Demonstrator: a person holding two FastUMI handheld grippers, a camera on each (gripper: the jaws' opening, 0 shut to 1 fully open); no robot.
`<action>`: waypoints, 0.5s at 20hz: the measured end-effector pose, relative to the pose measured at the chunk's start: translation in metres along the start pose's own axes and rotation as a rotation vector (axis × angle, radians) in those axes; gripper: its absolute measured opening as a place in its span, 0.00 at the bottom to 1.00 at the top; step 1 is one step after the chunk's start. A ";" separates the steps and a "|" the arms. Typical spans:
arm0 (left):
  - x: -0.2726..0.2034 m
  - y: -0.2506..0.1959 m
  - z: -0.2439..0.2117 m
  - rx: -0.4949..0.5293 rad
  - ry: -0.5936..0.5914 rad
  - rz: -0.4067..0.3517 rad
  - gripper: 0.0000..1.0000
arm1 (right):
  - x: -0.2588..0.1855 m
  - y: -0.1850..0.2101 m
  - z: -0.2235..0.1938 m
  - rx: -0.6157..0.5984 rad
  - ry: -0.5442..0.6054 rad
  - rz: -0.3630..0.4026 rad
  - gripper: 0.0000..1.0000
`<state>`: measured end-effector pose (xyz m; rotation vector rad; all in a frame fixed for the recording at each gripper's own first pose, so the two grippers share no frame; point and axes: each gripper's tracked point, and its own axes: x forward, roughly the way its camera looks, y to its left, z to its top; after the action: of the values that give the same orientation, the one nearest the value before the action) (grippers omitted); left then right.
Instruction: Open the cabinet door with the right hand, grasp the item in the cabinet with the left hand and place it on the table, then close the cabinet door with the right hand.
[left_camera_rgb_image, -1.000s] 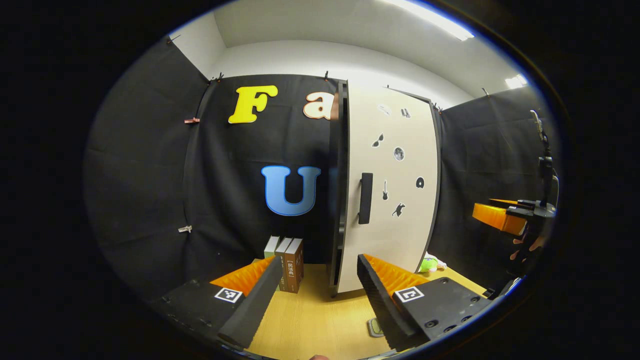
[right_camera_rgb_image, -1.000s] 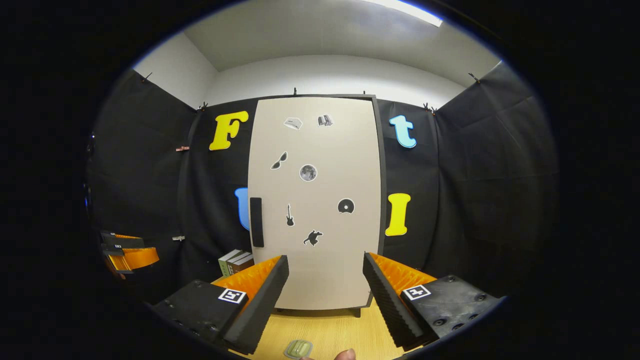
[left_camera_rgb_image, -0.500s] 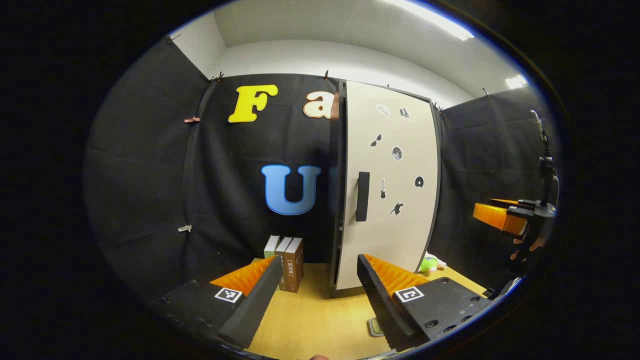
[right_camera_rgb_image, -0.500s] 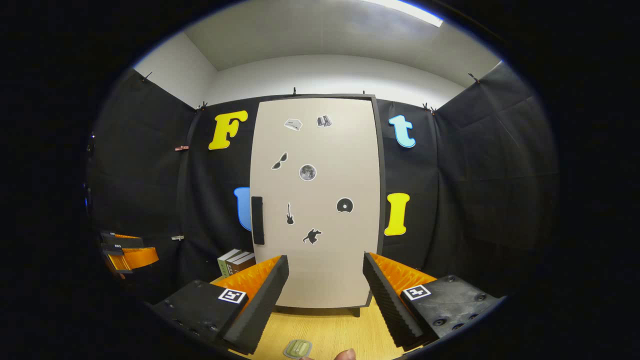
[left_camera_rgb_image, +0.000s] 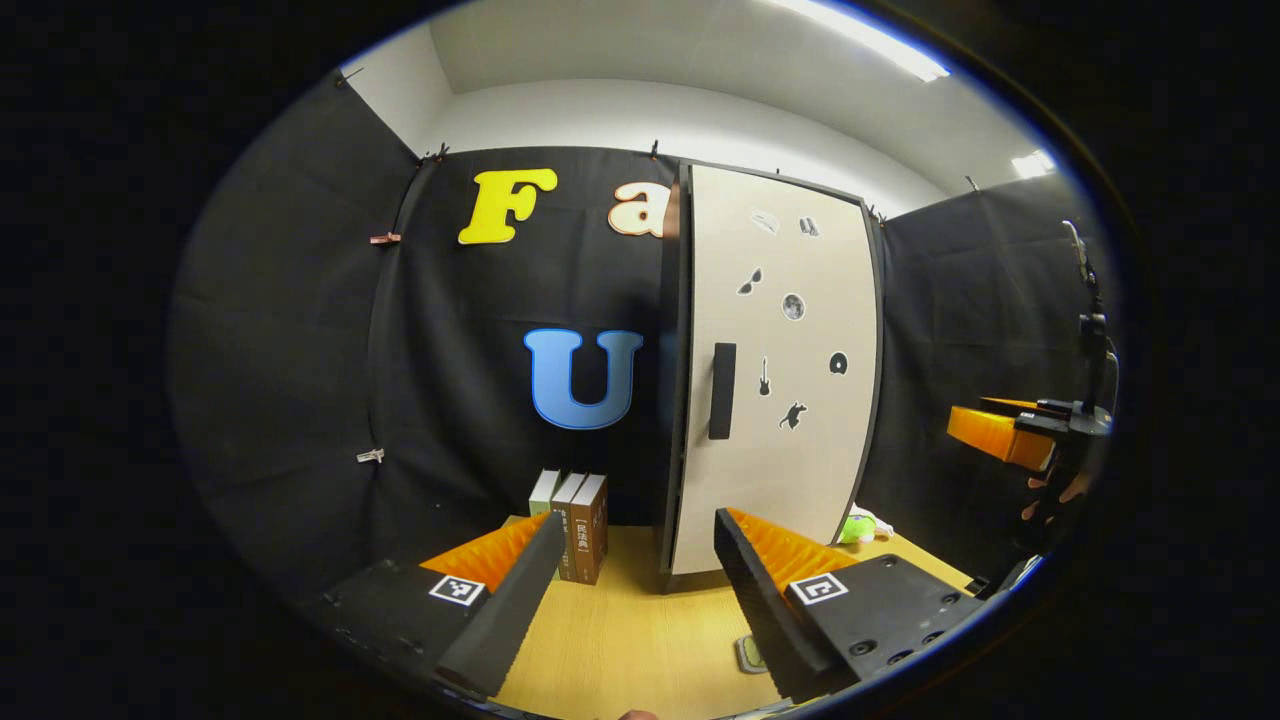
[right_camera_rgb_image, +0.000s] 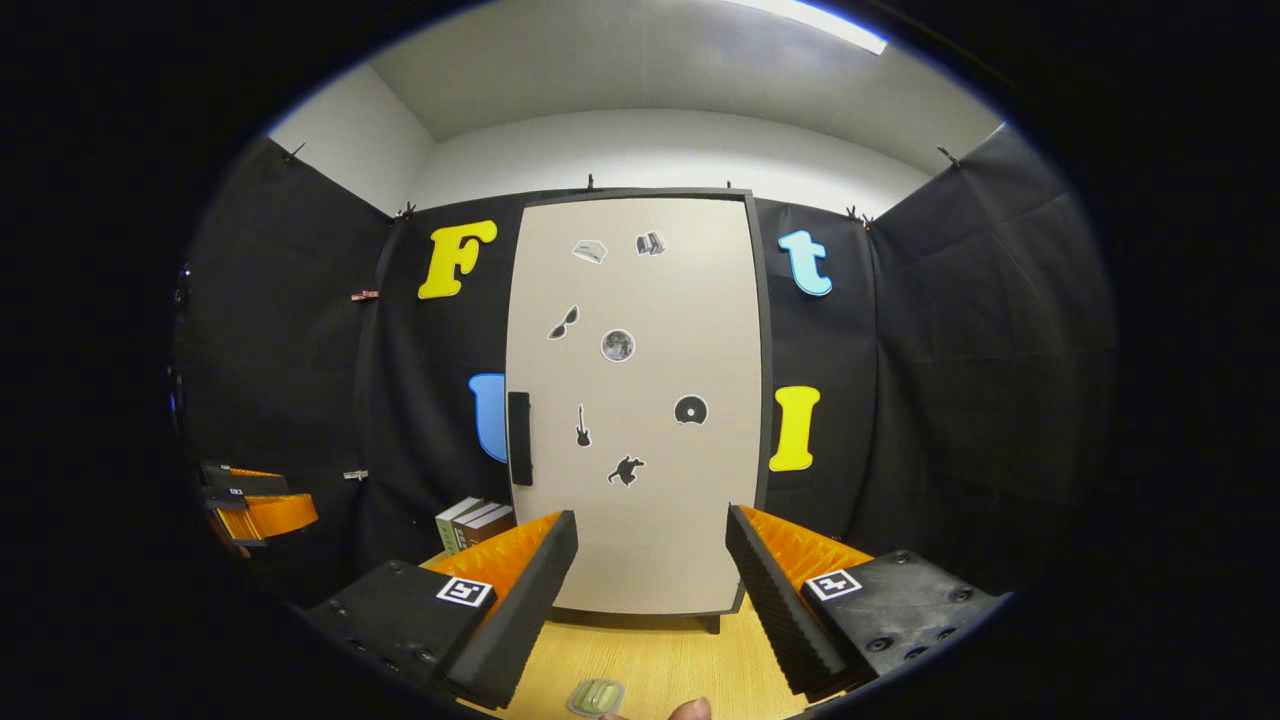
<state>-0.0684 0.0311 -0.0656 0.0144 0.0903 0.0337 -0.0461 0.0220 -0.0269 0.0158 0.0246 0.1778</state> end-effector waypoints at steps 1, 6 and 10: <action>0.001 0.000 0.000 -0.001 0.001 -0.002 0.95 | -0.001 0.000 0.000 0.000 0.001 -0.001 0.98; 0.007 -0.004 0.001 0.012 -0.006 -0.005 0.95 | -0.002 -0.001 -0.001 0.012 -0.008 0.000 0.98; 0.014 -0.007 0.002 0.029 -0.021 0.006 0.95 | 0.000 -0.004 -0.006 0.029 -0.012 0.007 0.97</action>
<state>-0.0546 0.0245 -0.0649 0.0440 0.0697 0.0377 -0.0455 0.0177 -0.0330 0.0462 0.0157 0.1839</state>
